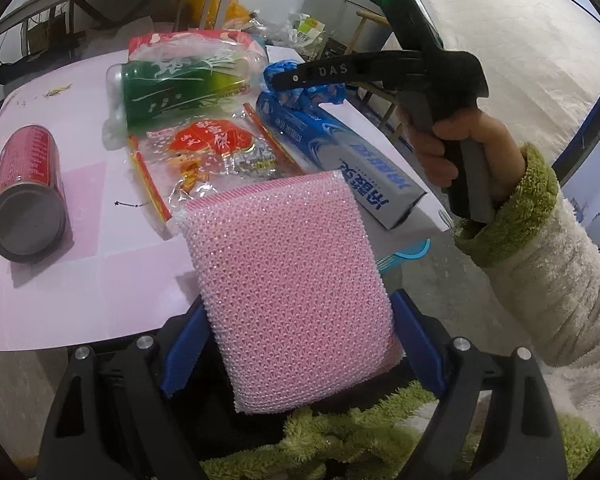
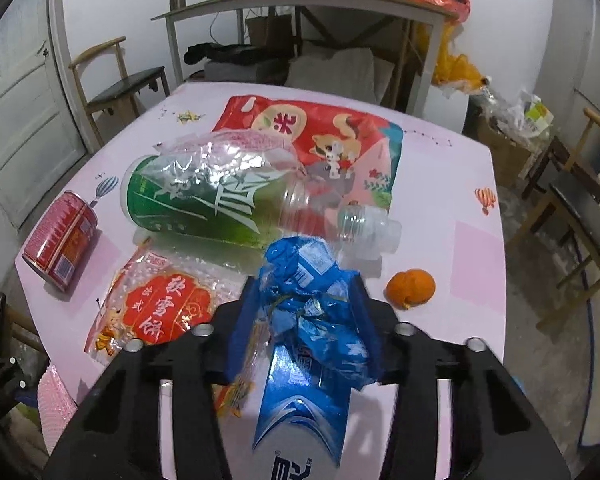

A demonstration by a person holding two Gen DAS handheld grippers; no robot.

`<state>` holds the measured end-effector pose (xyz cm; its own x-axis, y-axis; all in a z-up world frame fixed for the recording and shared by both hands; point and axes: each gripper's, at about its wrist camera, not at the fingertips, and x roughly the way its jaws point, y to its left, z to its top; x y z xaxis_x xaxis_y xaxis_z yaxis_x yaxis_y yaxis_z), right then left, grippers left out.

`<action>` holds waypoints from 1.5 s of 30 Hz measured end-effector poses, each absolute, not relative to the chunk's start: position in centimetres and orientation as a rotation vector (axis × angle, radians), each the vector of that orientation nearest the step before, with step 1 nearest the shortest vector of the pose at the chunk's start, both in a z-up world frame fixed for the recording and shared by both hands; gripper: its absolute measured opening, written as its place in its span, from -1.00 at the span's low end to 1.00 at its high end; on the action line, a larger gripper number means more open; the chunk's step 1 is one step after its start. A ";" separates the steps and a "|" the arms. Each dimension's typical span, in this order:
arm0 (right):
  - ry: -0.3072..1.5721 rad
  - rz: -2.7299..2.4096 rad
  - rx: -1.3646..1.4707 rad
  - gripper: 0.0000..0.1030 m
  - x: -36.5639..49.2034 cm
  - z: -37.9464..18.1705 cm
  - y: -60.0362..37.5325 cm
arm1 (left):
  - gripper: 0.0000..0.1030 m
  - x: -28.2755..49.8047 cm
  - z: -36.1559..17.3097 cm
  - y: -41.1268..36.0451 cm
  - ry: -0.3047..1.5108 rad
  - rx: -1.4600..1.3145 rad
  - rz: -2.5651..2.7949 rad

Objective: Collect trash
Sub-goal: 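Lift the pink sponge with the left tool while the right tool grasps the blue wrapper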

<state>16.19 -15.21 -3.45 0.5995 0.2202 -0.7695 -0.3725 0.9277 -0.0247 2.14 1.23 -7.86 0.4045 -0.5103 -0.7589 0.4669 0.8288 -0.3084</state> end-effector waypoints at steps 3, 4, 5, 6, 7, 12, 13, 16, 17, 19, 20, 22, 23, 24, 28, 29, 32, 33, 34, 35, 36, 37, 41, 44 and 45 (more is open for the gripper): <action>0.863 0.348 -0.175 -0.41 15.9 -3.2 -15.4 | 0.65 2.0 -7.7 1.3 0.971 -0.048 -0.613; 0.861 0.348 -0.174 -0.45 15.8 -3.1 -15.4 | 0.65 1.9 -7.6 1.5 0.970 -0.048 -0.611; 0.856 0.347 -0.176 -0.49 15.7 -3.0 -15.4 | 0.65 1.9 -7.5 1.5 0.969 -0.045 -0.606; 0.854 0.348 -0.177 -0.52 15.5 -2.8 -15.4 | 0.65 1.9 -7.4 1.5 0.966 -0.042 -0.599; 0.852 0.350 -0.177 -0.54 15.4 -2.7 -15.3 | 0.65 1.8 -7.2 1.5 0.961 -0.040 -0.592; 0.822 0.360 -0.178 -0.57 14.3 -1.7 -15.4 | 0.65 1.3 -6.9 1.8 0.948 -0.047 -0.583; 0.817 0.360 -0.174 -0.58 14.1 -1.5 -15.5 | 0.65 1.2 -6.9 1.9 0.947 -0.046 -0.580; 0.801 0.357 -0.154 -0.59 13.3 -0.9 -16.0 | 0.65 1.2 -6.6 1.9 0.937 -0.046 -0.569; 0.796 0.355 -0.149 -0.59 13.0 -0.8 -16.1 | 0.65 1.0 -6.4 2.0 0.929 -0.049 -0.567; 0.786 0.352 -0.137 -0.59 12.5 -0.3 -16.4 | 0.65 0.9 -6.0 2.1 0.915 -0.052 -0.562; 0.780 0.346 -0.128 -0.60 12.1 0.0 -16.7 | 0.65 0.8 -5.7 2.2 0.904 -0.055 -0.559; 0.767 0.342 -0.104 -0.60 11.4 0.7 -17.1 | 0.65 0.5 -5.3 2.4 0.891 -0.061 -0.559; 0.760 0.338 -0.092 -0.60 11.1 1.0 -17.4 | 0.65 0.3 -5.1 2.4 0.886 -0.063 -0.559; 0.754 0.334 -0.081 -0.60 10.8 1.3 -17.7 | 0.65 0.2 -5.0 2.4 0.882 -0.064 -0.561; 0.720 0.321 -0.030 -0.60 9.6 2.7 -19.0 | 0.65 0.0 -4.1 2.4 0.859 -0.065 -0.567; 0.709 0.317 -0.012 -0.60 9.2 3.1 -19.4 | 0.65 -0.1 -3.8 2.4 0.852 -0.066 -0.568; 0.687 0.311 0.021 -0.60 8.3 3.9 -20.3 | 0.65 0.3 -3.1 2.2 0.840 -0.065 -0.565; 0.681 0.307 0.028 -0.60 8.0 4.1 -20.6 | 0.65 0.5 -2.9 2.1 0.833 -0.065 -0.562; 0.676 0.304 0.037 -0.60 7.8 4.3 -20.9 | 0.65 0.6 -2.6 2.1 0.827 -0.065 -0.561; 0.670 0.302 0.048 -0.60 7.4 4.5 -21.2 | 0.65 0.7 -2.4 2.0 0.821 -0.066 -0.560; 0.664 0.297 0.057 -0.60 7.1 4.6 -21.5 | 0.65 1.0 -2.2 1.9 0.818 -0.068 -0.561; 0.661 0.294 0.063 -0.60 6.9 4.7 -21.8 | 0.65 1.2 -2.1 1.9 0.815 -0.070 -0.563; 0.643 0.274 0.093 -0.60 6.0 5.1 -23.1 | 0.65 2.2 -1.3 1.3 0.813 -0.078 -0.575; 0.628 0.255 0.112 -0.60 5.3 5.4 -24.2 | 0.65 3.3 -0.7 0.5 0.811 -0.075 -0.588; 0.625 0.250 0.118 -0.60 5.1 5.5 -24.6 | 0.65 3.4 -0.5 0.2 0.811 -0.075 -0.592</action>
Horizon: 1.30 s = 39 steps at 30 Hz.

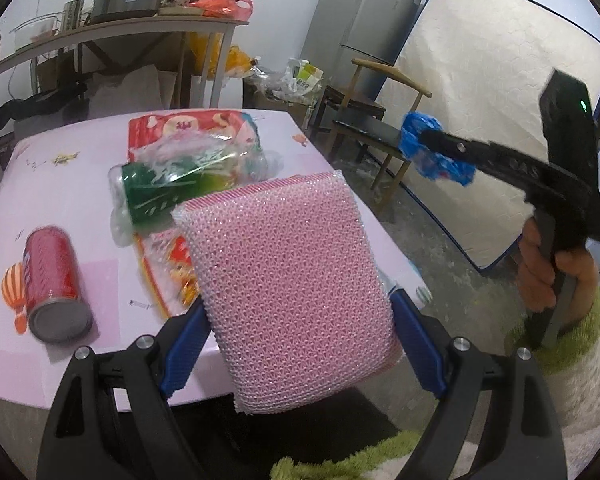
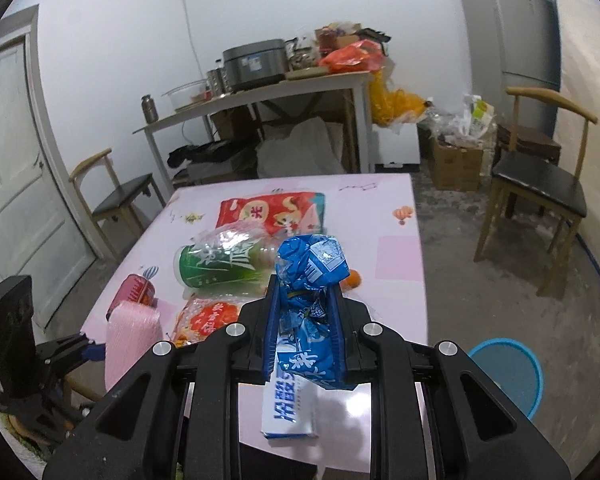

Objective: Collect trash
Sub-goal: 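Lift the pink sponge with the left tool while the right tool grasps the blue wrapper, then carry sponge and wrapper over the blue wastebasket and open both tools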

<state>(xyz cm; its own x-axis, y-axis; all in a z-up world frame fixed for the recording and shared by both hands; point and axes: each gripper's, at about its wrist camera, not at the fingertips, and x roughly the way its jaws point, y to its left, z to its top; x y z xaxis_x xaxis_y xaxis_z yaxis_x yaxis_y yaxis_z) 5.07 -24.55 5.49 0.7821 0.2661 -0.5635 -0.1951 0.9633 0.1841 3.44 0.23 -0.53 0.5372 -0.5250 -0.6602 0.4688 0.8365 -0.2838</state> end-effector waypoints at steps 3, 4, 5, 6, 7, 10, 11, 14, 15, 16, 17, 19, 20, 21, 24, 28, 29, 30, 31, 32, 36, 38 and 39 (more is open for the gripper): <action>0.615 0.230 0.143 -0.60 4.4 5.6 -25.8 | 0.65 4.5 0.2 -0.9 0.806 -0.077 -0.611; 0.611 0.221 0.151 -0.60 4.2 5.5 -26.3 | 0.65 4.9 0.5 -1.4 0.806 -0.075 -0.620; 0.609 0.214 0.158 -0.60 4.0 5.5 -26.7 | 0.65 5.2 0.6 -1.8 0.808 -0.074 -0.626; 0.605 0.205 0.167 -0.60 3.8 5.5 -27.3 | 0.65 5.4 0.8 -2.4 0.811 -0.071 -0.636; 0.601 0.193 0.175 -0.60 3.6 5.4 -27.8 | 0.65 5.9 1.0 -3.0 0.815 -0.068 -0.649; 0.600 0.148 0.207 -0.60 3.1 4.8 -29.8 | 0.65 7.2 1.6 -5.1 0.834 -0.063 -0.696; 0.603 0.135 0.222 -0.60 3.0 4.6 -30.3 | 0.65 7.5 1.8 -5.7 0.841 -0.064 -0.707; 0.619 0.071 0.303 -0.60 2.5 3.6 -33.2 | 0.66 9.0 2.3 -8.1 0.873 -0.058 -0.760; 0.623 0.050 0.324 -0.60 2.4 3.3 -34.0 | 0.66 9.5 2.4 -9.2 0.888 -0.052 -0.780; 0.628 0.030 0.342 -0.60 2.2 3.0 -34.7 | 0.66 10.2 2.5 -10.6 0.910 -0.044 -0.801; 0.640 -0.001 0.378 -0.60 1.9 2.4 -36.0 | 0.66 10.9 2.4 -11.8 0.930 -0.037 -0.823; 0.659 -0.036 0.437 -0.59 1.8 1.3 -37.7 | 0.66 12.1 2.3 -14.0 0.970 -0.034 -0.860; 0.677 -0.062 0.483 -0.59 1.6 0.5 -39.0 | 0.66 12.9 1.9 -15.6 1.009 -0.028 -0.880; 0.690 -0.077 0.519 -0.59 1.6 -0.2 -40.0 | 0.66 13.6 1.6 -17.0 1.041 -0.026 -0.896; 0.752 -0.115 0.642 -0.59 2.1 -3.3 -43.0 | 0.66 15.8 -0.3 -21.6 1.162 0.000 -0.929; 0.820 -0.158 0.761 -0.59 3.4 -6.9 -45.9 | 0.66 17.9 -3.6 -27.6 1.319 0.027 -0.939; 0.834 -0.173 0.794 -0.59 3.8 -7.9 -46.8 | 0.66 18.3 -4.5 -29.2 1.350 0.037 -0.942; 0.845 -0.189 0.819 -0.59 4.1 -8.7 -47.6 | 0.66 18.7 -5.4 -30.8 1.373 0.051 -0.940; 0.853 -0.203 0.843 -0.59 4.4 -9.4 -48.4 | 0.66 19.0 -5.9 -31.9 1.390 0.061 -0.938; 0.861 -0.222 0.875 -0.59 4.7 -10.4 -49.3 | 0.66 19.4 -6.9 -33.7 1.416 0.079 -0.929; 0.870 -0.295 0.962 -0.57 6.0 -13.2 -52.8 | 0.66 20.2 -8.9 -38.5 1.449 0.135 -0.905; 0.860 -0.330 0.989 -0.52 6.4 -14.3 -54.3 | 0.67 20.9 -9.6 -40.7 1.454 0.125 -0.900; 0.850 -0.342 1.000 -0.43 6.2 -14.9 -55.0 | 0.72 21.3 -9.9 -41.6 1.453 0.108 -0.906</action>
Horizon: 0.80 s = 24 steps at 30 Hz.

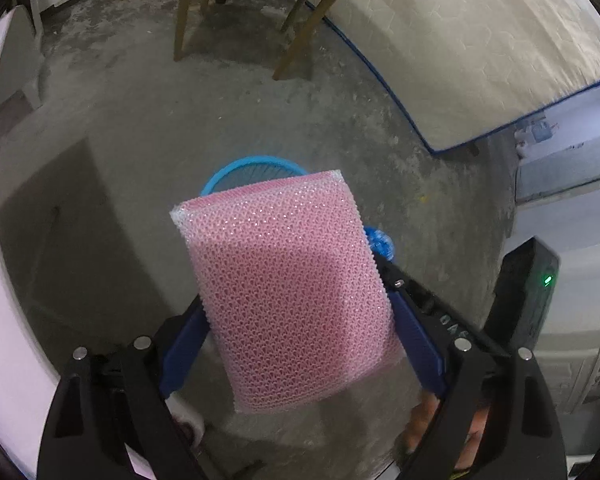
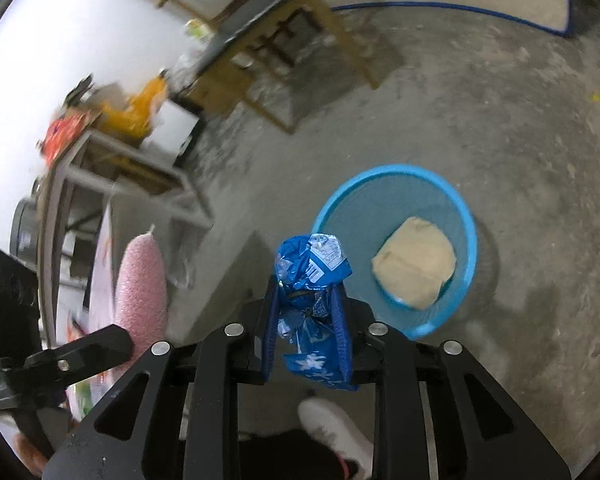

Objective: Collect trash
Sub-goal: 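Carry sponge and wrapper over the blue wastebasket and open both tools, then return both tools to the table and close the right tool on the toothpaste box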

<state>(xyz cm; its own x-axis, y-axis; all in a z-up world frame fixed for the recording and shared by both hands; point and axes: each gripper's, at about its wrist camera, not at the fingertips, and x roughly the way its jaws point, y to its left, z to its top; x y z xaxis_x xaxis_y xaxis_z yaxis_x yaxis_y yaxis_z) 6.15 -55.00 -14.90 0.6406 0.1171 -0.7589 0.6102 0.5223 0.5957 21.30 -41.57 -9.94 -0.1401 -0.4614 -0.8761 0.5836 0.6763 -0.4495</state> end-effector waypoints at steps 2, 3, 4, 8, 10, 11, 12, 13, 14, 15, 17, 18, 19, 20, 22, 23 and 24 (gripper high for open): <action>0.848 -0.394 1.023 0.04 6.5 -16.0 -56.3 | 0.77 21.6 -10.7 -43.1 1.461 0.079 -0.912; 0.838 -0.418 1.040 0.19 6.3 -16.5 -57.0 | 0.78 21.8 -10.9 -43.2 1.452 0.066 -0.915; 0.823 -0.431 1.059 0.19 5.9 -16.9 -57.5 | 0.82 21.9 -10.8 -43.6 1.425 0.058 -0.926; 0.807 -0.469 1.074 0.20 4.9 -17.6 -58.3 | 0.86 21.7 -10.4 -43.3 1.408 0.033 -0.961; 0.799 -0.476 1.064 0.20 4.5 -17.5 -58.2 | 0.86 21.3 -10.0 -42.7 1.405 0.034 -0.970; 0.794 -0.479 1.060 0.20 4.1 -17.4 -58.1 | 0.86 21.0 -9.6 -42.2 1.396 0.037 -0.974; 0.791 -0.480 1.057 0.21 3.8 -17.4 -58.1 | 0.86 20.9 -9.1 -41.8 1.385 0.034 -0.983; 0.789 -0.478 1.054 0.21 3.6 -17.3 -57.9 | 0.86 20.9 -8.8 -41.8 1.375 0.033 -0.987; 0.785 -0.473 1.043 0.21 3.2 -16.9 -57.4 | 0.86 20.9 -8.2 -41.2 1.361 0.034 -0.988; 0.783 -0.470 1.034 0.21 3.2 -16.8 -57.5 | 0.86 20.8 -7.6 -40.5 1.350 0.028 -0.994; 0.774 -0.454 1.007 0.22 3.0 -16.1 -56.8 | 0.86 20.1 -5.5 -38.5 1.300 0.044 -1.004; 0.771 -0.443 0.989 0.22 3.0 -15.7 -56.5 | 0.86 19.9 -4.8 -37.9 1.276 0.049 -1.002; 0.769 -0.435 0.973 0.22 3.0 -15.3 -56.2 | 0.86 19.4 -3.7 -36.8 1.241 0.055 -0.998; 0.766 -0.414 0.945 0.22 2.8 -14.2 -55.3 | 0.86 18.6 -2.3 -35.1 1.194 0.061 -0.998; 0.753 -0.369 0.905 0.31 2.4 -12.5 -54.0 | 0.86 17.4 -0.7 -32.6 1.132 0.078 -0.992; 0.745 -0.341 0.886 0.34 2.2 -11.5 -53.1 | 0.86 16.3 0.4 -30.5 1.090 0.090 -0.984; 0.739 -0.313 0.868 0.38 2.0 -10.6 -52.3 | 0.86 15.5 1.0 -29.0 1.060 0.096 -0.971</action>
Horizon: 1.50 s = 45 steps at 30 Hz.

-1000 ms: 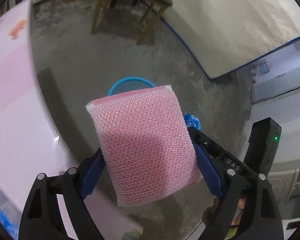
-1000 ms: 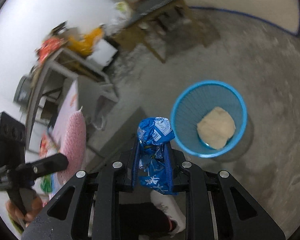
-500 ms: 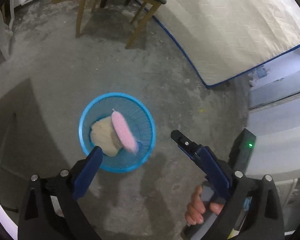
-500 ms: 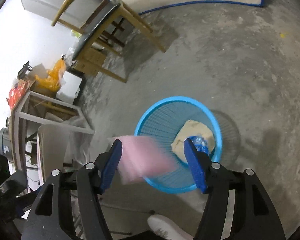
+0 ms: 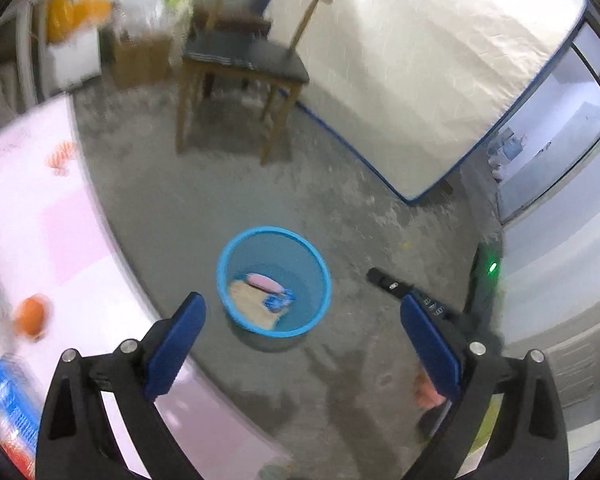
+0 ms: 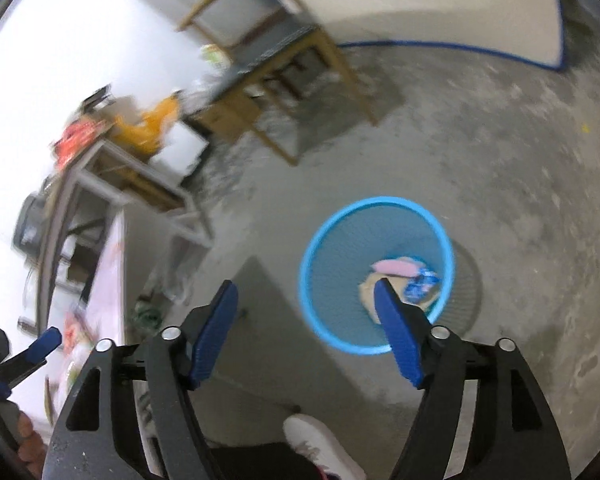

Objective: Collect trash
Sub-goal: 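Return both tools to the table and close the right tool on the toothpaste box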

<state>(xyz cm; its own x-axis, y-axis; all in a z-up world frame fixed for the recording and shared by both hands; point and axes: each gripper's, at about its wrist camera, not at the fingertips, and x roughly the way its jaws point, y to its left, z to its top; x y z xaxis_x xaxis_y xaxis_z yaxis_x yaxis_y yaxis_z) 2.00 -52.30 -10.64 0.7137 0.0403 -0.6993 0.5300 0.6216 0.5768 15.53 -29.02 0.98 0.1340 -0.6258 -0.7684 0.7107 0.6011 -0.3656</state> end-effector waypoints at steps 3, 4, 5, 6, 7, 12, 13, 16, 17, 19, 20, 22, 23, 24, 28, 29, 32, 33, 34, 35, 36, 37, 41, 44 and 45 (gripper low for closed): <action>0.740 -0.216 0.805 0.45 1.8 -8.0 -49.5 | 0.86 12.7 1.9 -22.7 0.996 0.071 -0.936; 0.747 -0.184 0.784 0.46 1.9 -7.2 -48.4 | 0.86 12.0 1.8 -20.8 0.989 0.060 -0.928; 0.759 -0.133 0.751 0.48 2.1 -6.0 -46.8 | 0.86 11.0 1.7 -17.7 0.973 0.039 -0.902; 0.766 -0.095 0.729 0.51 2.4 -5.3 -45.6 | 0.86 10.5 1.5 -16.0 0.965 0.030 -0.877; 0.772 -0.062 0.709 0.55 2.6 -4.7 -44.6 | 0.86 9.8 1.1 -13.2 0.950 0.023 -0.822; 0.794 0.146 0.579 0.59 4.4 -1.4 -36.6 | 0.86 7.3 -0.4 -3.3 0.887 -0.033 -0.600; 0.798 0.182 0.567 0.59 4.8 -1.2 -35.4 | 0.86 6.7 -1.0 -1.2 0.867 -0.057 -0.553; 0.840 0.297 0.510 0.59 6.8 -1.0 -30.1 | 0.86 5.5 -2.6 2.1 0.828 -0.090 -0.452; 0.855 0.309 0.489 0.59 7.4 -1.1 -28.8 | 0.86 5.8 -3.1 2.8 0.832 -0.101 -0.429; 0.888 0.319 0.422 0.59 8.6 -1.5 -25.9 | 0.86 6.4 -4.1 3.5 0.850 -0.136 -0.412; 0.899 0.318 0.395 0.59 9.0 -1.7 -25.0 | 0.86 7.1 -4.7 3.8 0.867 -0.156 -0.398; 0.922 0.303 0.334 0.59 9.9 -2.1 -23.1 | 0.86 8.5 -5.3 3.5 0.875 -0.165 -0.388; 0.928 0.294 0.315 0.59 10.3 -2.2 -22.4 | 0.86 9.0 -5.6 3.1 0.875 -0.157 -0.376; 0.935 0.282 0.298 0.59 10.7 -2.3 -21.9 | 0.86 9.5 -5.9 3.1 0.877 -0.143 -0.361; 0.973 0.260 0.268 0.59 11.4 -3.4 -20.7 | 0.86 12.1 -7.4 0.8 0.922 -0.016 -0.336; 0.982 0.257 0.267 0.59 11.7 -3.6 -20.6 | 0.86 12.7 -8.1 0.1 0.938 0.007 -0.330; 1.003 0.255 0.257 0.59 12.3 -3.9 -20.0 | 0.84 13.5 -9.2 -0.3 0.950 0.056 -0.292; 1.006 0.260 0.251 0.58 12.3 -4.1 -19.9 | 0.72 13.6 -9.5 -0.3 0.950 0.066 -0.287; 1.011 0.261 0.246 0.54 12.4 -4.3 -19.8 | 0.65 13.6 -9.7 -0.3 0.947 0.080 -0.283; 1.018 0.263 0.240 0.52 12.6 -4.6 -19.5 | 0.62 13.6 -9.7 -0.3 0.935 0.095 -0.281; 1.023 0.268 0.236 0.49 12.6 -4.7 -19.4 | 0.53 13.6 -9.8 -0.3 0.932 0.101 -0.284; 1.033 0.277 0.234 0.44 12.6 -5.0 -19.3 | 0.46 13.6 -9.8 -0.2 0.929 0.107 -0.282; 1.056 0.297 0.234 0.29 12.3 -5.7 -18.8 | 0.26 12.9 -10.0 -0.2 0.913 0.142 -0.293; 1.073 0.302 0.234 0.03 12.0 -6.2 -18.6 | 0.03 12.0 -9.8 -0.5 0.899 0.157 -0.314; 1.080 0.299 0.233 -0.07 11.9 -6.3 -18.7 | -0.07 11.8 -9.8 -0.6 0.897 0.160 -0.320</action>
